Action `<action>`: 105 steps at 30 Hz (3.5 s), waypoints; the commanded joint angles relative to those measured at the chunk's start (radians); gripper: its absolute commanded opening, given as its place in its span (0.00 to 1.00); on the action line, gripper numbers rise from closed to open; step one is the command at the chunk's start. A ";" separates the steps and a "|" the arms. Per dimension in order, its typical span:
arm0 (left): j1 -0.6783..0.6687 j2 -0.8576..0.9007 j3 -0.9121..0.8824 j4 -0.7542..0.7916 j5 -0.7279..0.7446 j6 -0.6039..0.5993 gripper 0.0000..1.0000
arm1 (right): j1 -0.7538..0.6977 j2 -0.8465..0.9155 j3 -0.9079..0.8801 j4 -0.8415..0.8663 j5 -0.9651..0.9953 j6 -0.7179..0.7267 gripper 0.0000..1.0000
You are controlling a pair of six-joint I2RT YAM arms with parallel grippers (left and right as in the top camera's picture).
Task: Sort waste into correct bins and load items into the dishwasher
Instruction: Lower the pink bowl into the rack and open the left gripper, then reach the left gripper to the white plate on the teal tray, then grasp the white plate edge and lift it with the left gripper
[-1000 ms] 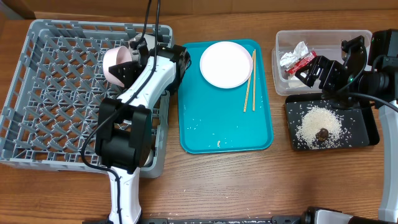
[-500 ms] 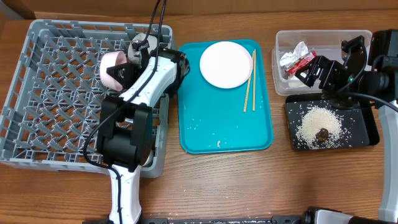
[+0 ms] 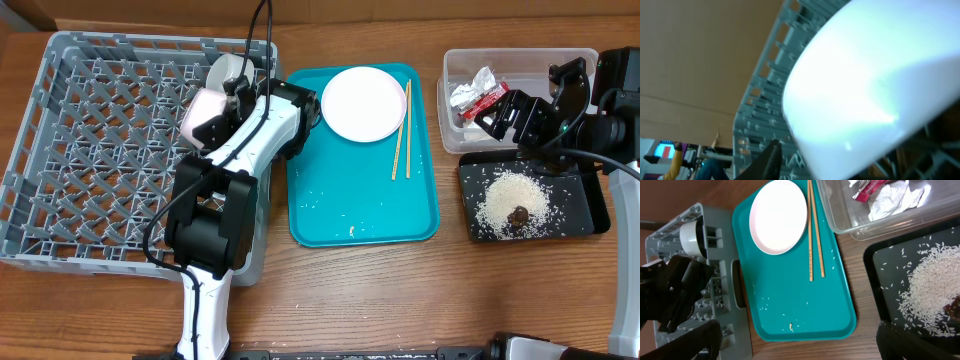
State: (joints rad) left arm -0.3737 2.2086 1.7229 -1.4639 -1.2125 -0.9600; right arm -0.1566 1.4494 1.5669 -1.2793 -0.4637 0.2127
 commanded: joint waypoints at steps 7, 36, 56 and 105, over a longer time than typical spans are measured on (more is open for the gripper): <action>-0.003 0.001 0.050 -0.017 0.250 0.079 0.47 | -0.003 0.002 0.005 0.002 0.004 -0.004 1.00; -0.009 -0.018 0.757 0.109 1.456 0.804 1.00 | -0.003 0.002 0.005 0.002 0.004 -0.004 1.00; -0.105 -0.016 0.180 0.637 1.072 0.128 0.63 | -0.003 0.002 0.005 0.002 0.004 -0.004 1.00; -0.045 0.020 0.241 0.555 0.938 0.304 0.04 | -0.003 0.002 0.005 0.002 0.003 -0.004 1.00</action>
State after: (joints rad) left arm -0.4274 2.3074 1.8992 -0.8795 -0.1829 -0.7925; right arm -0.1566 1.4494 1.5669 -1.2797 -0.4641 0.2123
